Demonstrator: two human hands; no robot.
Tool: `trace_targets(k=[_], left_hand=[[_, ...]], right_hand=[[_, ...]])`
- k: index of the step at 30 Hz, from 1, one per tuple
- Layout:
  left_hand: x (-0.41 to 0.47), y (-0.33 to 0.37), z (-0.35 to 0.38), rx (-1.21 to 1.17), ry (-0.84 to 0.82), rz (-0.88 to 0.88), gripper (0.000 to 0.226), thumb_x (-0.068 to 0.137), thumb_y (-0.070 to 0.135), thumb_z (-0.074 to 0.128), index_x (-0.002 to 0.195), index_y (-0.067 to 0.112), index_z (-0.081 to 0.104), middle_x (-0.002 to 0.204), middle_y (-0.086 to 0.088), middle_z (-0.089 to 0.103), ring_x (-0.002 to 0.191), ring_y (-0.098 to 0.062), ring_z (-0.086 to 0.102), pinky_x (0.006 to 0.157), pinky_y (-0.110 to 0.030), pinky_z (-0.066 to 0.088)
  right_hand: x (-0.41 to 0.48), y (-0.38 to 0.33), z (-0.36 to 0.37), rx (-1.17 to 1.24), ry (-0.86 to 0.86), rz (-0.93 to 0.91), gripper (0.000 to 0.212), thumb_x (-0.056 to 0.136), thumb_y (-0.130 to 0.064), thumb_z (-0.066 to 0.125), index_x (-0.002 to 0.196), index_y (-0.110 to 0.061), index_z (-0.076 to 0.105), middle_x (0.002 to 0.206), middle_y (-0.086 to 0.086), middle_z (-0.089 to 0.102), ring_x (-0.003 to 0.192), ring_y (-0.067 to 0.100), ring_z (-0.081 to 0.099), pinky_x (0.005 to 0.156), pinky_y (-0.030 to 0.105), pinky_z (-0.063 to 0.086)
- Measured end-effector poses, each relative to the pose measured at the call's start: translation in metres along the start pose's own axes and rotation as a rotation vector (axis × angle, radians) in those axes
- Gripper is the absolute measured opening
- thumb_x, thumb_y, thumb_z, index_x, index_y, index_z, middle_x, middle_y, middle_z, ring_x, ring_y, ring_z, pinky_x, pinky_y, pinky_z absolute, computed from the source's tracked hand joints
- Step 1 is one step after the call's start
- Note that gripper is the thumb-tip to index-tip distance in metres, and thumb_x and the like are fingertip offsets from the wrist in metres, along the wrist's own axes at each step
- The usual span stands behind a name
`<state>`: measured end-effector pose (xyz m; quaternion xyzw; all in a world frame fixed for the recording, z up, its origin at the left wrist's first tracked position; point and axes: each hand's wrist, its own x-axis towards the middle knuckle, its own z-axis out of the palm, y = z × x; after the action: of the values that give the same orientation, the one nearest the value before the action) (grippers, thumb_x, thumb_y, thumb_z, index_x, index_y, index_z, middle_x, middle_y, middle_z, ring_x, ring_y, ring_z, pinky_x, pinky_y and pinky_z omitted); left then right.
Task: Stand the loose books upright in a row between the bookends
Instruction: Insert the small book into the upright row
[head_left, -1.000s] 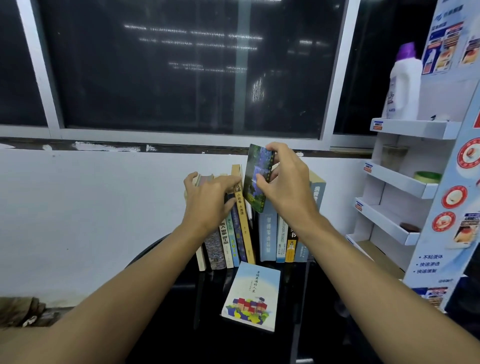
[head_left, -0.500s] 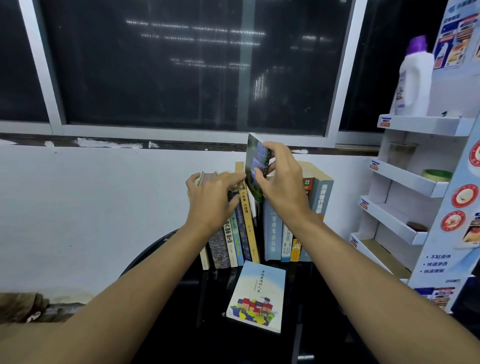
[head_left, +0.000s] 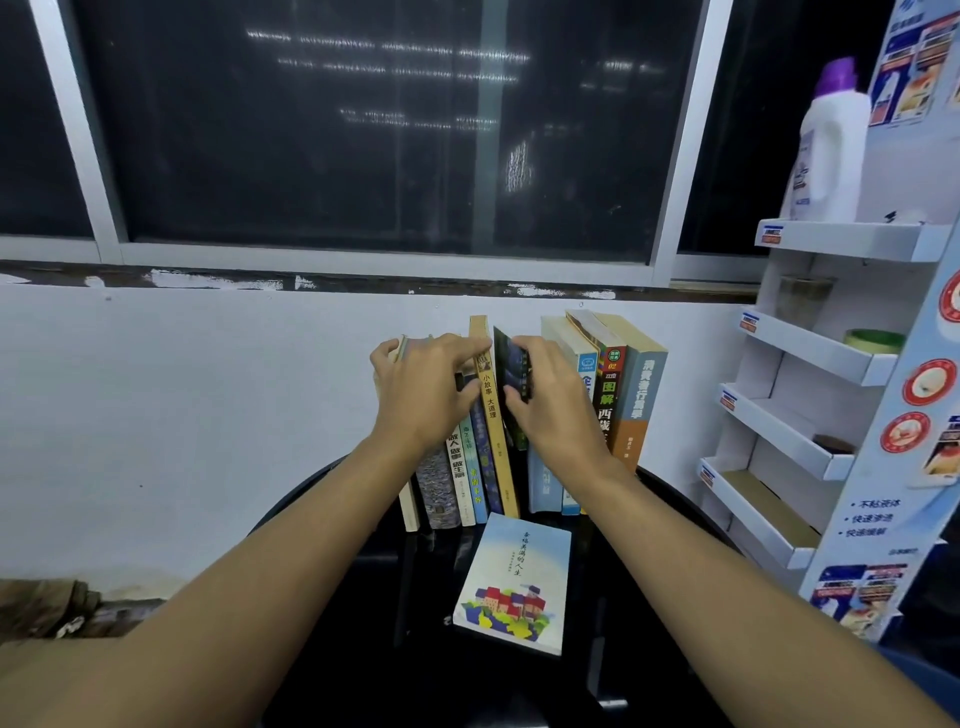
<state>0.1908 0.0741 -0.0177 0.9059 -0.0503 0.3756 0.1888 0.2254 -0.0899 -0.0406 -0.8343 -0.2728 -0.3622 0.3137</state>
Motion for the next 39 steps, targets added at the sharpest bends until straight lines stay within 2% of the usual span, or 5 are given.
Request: trace_targets(k=[7, 14, 23, 30, 39], left_hand=[[0.001, -0.001, 0.002, -0.009, -0.001, -0.011, 0.04, 0.091, 0.037, 0.068, 0.128, 0.05, 0.061, 0.124, 0.018, 0.068, 0.117, -0.011, 0.058, 0.108, -0.049, 0.022], [0.0, 0.0, 0.001, 0.002, -0.02, -0.018, 0.043, 0.092, 0.037, 0.068, 0.133, 0.047, 0.06, 0.128, 0.018, 0.066, 0.12, -0.011, 0.056, 0.112, -0.049, 0.02], [0.001, 0.0, 0.003, -0.012, -0.016, -0.018, 0.042, 0.092, 0.035, 0.068, 0.131, 0.048, 0.061, 0.125, 0.018, 0.066, 0.117, -0.012, 0.057, 0.109, -0.05, 0.021], [0.001, 0.002, 0.004, -0.009, -0.014, -0.013, 0.043, 0.092, 0.036, 0.069, 0.132, 0.047, 0.061, 0.128, 0.017, 0.065, 0.119, -0.014, 0.057, 0.11, -0.05, 0.022], [0.002, 0.002, 0.008, -0.003, -0.004, 0.012, 0.045, 0.091, 0.037, 0.071, 0.133, 0.047, 0.059, 0.127, 0.019, 0.065, 0.117, -0.014, 0.058, 0.107, -0.047, 0.023]], right_hand=[[-0.028, 0.012, 0.01, -0.062, 0.001, -0.008, 0.051, 0.088, -0.005, 0.072, 0.134, -0.014, 0.053, 0.131, 0.003, 0.056, 0.121, 0.019, 0.049, 0.089, 0.038, 0.054], [-0.06, 0.024, 0.027, -0.128, -0.078, 0.054, 0.058, 0.089, -0.005, 0.073, 0.141, -0.016, 0.05, 0.117, 0.003, 0.046, 0.093, 0.025, 0.063, 0.068, 0.044, 0.059], [-0.072, 0.033, 0.027, -0.046, -0.164, 0.107, 0.056, 0.093, -0.01, 0.07, 0.143, -0.021, 0.048, 0.117, -0.002, 0.045, 0.084, 0.02, 0.061, 0.073, 0.043, 0.057], [-0.065, 0.047, 0.007, 0.022, -0.304, -0.019, 0.057, 0.093, -0.014, 0.072, 0.146, -0.013, 0.05, 0.112, -0.007, 0.043, 0.092, 0.003, 0.05, 0.09, 0.011, 0.046], [-0.06, 0.055, 0.002, -0.032, -0.318, -0.062, 0.055, 0.093, -0.012, 0.071, 0.144, -0.018, 0.05, 0.112, -0.006, 0.05, 0.096, 0.007, 0.052, 0.087, 0.035, 0.054]])
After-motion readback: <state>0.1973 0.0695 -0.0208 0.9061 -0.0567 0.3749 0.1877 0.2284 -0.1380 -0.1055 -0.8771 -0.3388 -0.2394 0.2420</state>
